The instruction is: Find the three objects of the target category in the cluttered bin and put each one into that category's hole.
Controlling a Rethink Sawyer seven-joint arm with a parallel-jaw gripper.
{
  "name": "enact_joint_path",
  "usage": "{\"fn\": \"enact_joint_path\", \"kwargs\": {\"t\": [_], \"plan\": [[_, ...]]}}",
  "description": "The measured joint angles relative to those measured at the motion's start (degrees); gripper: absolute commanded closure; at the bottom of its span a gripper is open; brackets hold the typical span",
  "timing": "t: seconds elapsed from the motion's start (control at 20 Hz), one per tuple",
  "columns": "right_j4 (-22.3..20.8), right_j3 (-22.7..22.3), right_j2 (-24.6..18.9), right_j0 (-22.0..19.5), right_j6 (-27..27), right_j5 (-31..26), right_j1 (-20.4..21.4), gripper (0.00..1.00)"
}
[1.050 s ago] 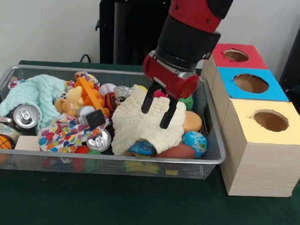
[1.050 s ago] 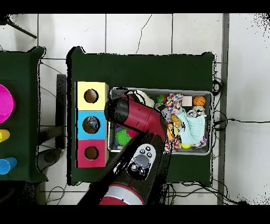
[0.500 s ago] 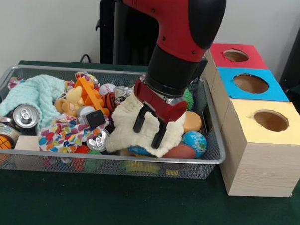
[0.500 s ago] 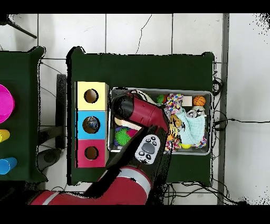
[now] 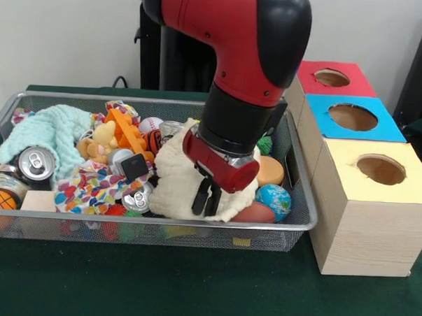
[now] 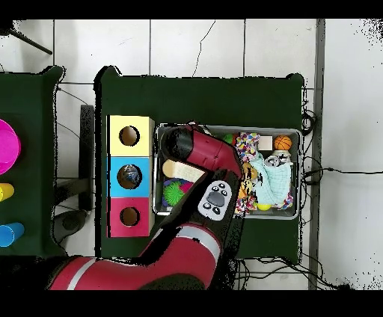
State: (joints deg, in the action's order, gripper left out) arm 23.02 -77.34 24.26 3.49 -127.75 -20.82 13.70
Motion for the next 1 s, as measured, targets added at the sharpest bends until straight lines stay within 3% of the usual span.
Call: {"fn": "enact_joint_path", "kwargs": {"t": [0.55,1.0], "plan": [[-3.2,1.05,-0.22,-0.67,0.0,-2.69,-0.03,1.0],[-5.55,1.04,-0.21,-0.66,0.0,-14.59,4.3,1.0]]}}
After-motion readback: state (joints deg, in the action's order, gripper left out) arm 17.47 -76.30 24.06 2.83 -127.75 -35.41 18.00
